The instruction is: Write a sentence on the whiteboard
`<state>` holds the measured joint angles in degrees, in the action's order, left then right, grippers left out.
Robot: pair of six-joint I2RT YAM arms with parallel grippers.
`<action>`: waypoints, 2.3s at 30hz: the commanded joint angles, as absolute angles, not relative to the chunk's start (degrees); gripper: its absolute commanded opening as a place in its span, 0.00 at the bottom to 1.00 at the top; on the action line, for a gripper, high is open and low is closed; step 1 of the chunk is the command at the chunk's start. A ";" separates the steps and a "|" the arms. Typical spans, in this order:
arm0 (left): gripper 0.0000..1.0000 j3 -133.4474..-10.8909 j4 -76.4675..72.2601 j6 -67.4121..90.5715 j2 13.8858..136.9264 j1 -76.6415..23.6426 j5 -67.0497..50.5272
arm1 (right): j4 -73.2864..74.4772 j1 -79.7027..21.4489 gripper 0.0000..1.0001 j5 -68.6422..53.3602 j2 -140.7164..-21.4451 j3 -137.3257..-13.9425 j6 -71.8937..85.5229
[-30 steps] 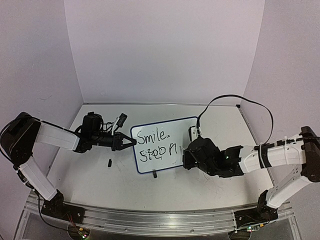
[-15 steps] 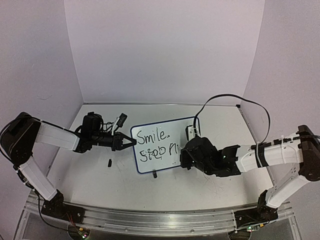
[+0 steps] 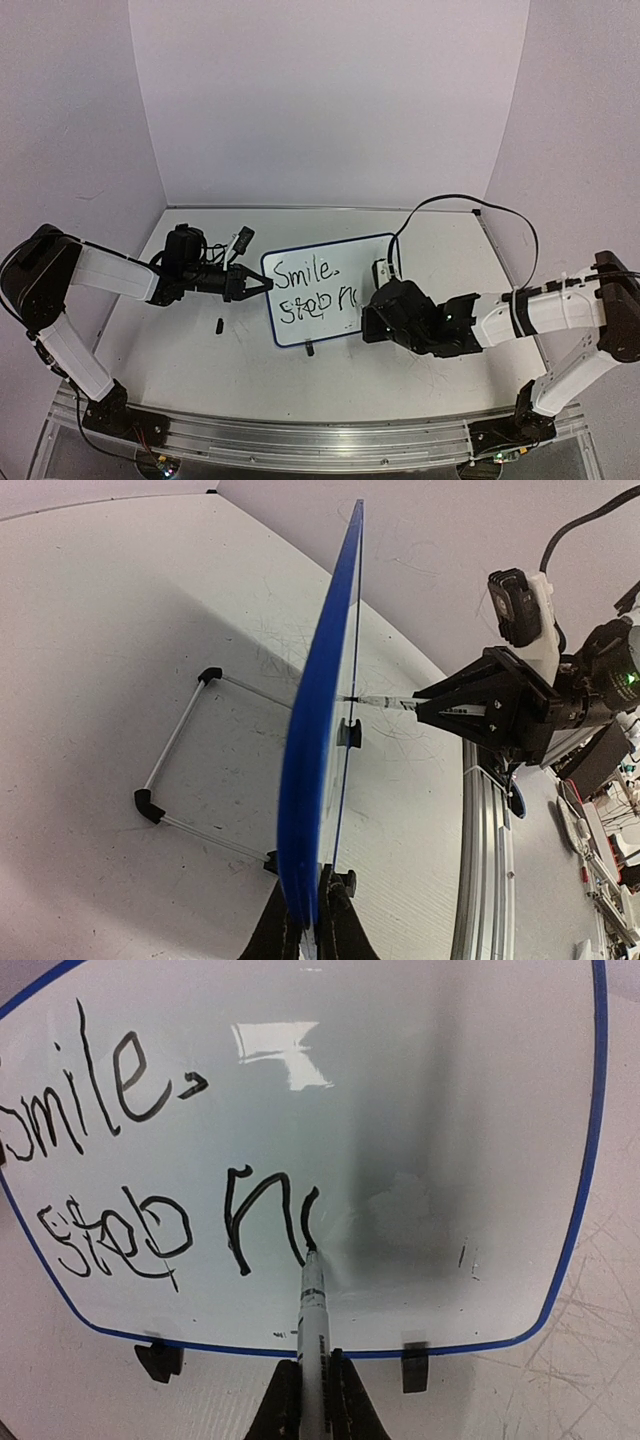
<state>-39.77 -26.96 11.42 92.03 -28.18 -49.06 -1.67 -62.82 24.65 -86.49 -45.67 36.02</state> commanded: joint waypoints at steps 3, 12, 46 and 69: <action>0.00 -40.36 -23.20 8.13 93.68 -28.21 -42.90 | 1.38 -62.74 0.00 27.20 -84.62 -44.79 37.67; 0.00 -40.33 -22.94 8.17 93.25 -28.21 -42.81 | 0.87 -62.00 0.00 32.24 -84.29 -47.46 35.59; 0.00 -40.04 -22.59 7.82 92.89 -28.21 -42.48 | -0.63 -62.25 0.00 26.51 -85.07 -47.18 35.10; 0.00 -40.23 -22.33 7.82 92.76 -28.21 -42.36 | -2.92 -59.83 0.00 28.29 -82.53 -47.58 31.85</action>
<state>-39.79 -26.87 11.33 92.01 -28.18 -49.04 -0.71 -60.07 27.64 -81.40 -46.78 33.17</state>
